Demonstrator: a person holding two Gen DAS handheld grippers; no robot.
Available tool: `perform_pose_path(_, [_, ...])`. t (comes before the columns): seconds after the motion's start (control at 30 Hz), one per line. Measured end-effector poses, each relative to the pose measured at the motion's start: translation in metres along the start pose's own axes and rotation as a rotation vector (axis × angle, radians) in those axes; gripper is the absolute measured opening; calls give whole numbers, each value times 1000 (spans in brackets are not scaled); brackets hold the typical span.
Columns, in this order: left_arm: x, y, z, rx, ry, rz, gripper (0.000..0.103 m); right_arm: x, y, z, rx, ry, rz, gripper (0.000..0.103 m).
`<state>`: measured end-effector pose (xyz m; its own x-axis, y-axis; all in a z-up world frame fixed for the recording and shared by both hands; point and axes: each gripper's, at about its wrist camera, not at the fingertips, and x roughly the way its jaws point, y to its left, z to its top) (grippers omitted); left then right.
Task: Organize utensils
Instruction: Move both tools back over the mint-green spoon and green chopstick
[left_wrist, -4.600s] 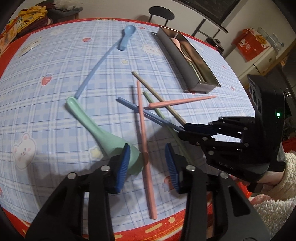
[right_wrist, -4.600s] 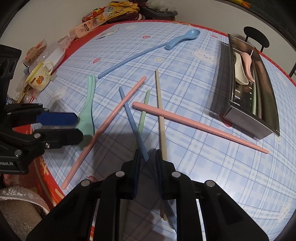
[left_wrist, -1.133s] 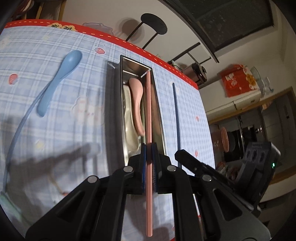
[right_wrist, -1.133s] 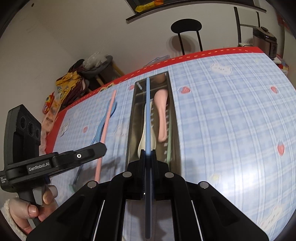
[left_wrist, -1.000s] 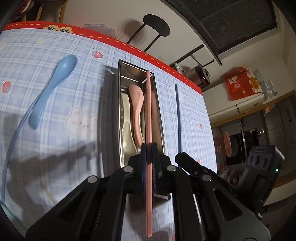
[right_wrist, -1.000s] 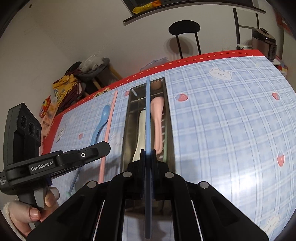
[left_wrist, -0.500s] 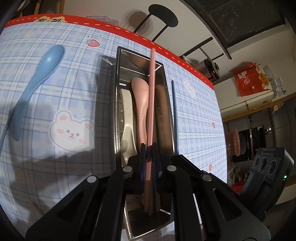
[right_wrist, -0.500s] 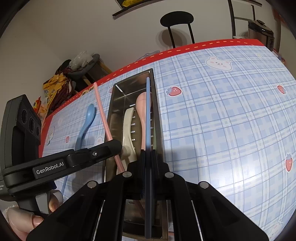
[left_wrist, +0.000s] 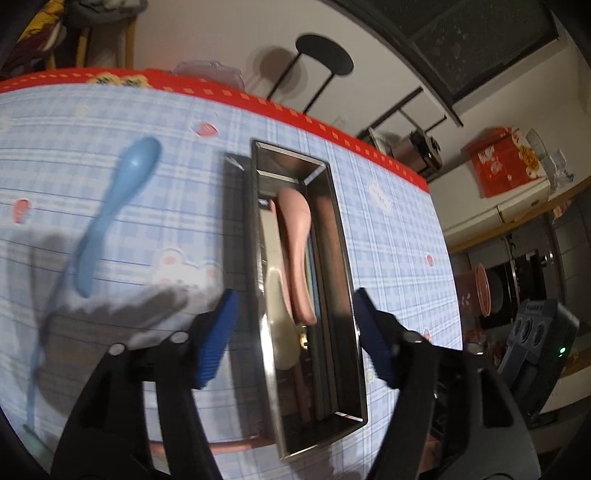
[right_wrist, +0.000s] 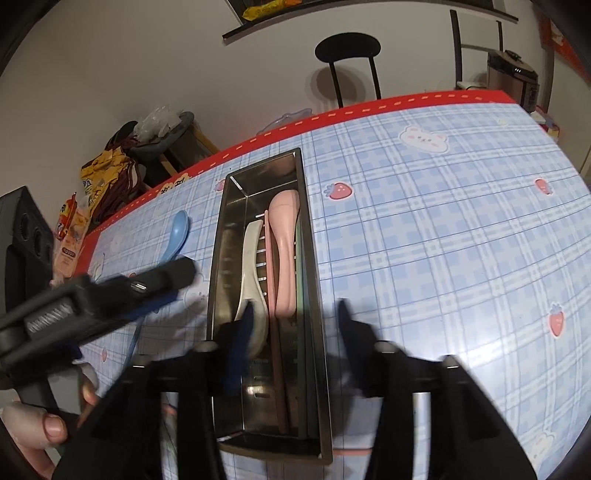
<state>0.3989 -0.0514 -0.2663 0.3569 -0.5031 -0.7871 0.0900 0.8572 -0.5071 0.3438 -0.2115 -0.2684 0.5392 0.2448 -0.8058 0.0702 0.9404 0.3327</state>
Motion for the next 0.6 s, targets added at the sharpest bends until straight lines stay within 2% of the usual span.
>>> perform_pose_path(0.03, [-6,2,0,-1,-12,16,81,-2,1,-1,0,1,-5,69])
perform_pose_path(0.07, [-15,6,-1,-4,-30,42,86,-5,1,-3,3,2,-13,78])
perform_pose_path(0.13, [-28,12,-2,-14,-46,74,87,-11,2,-8,8,2,-27,86])
perform_pose_path(0.17, [-34,17,-3,-26,-44,94,94,-13,3,-11,8,4,-33,89])
perform_pose_path(0.33, [-63,47,-10,-91,-55,155,96,-24,12,-32,-6,24,-76,97])
perform_pose_path(0.47, [-88,78,-27,-115,-48,227,97,-33,23,-56,-47,29,-104,97])
perform_pose_path(0.6, [-110,107,-50,-98,-44,300,97,-38,37,-84,-106,45,-120,97])
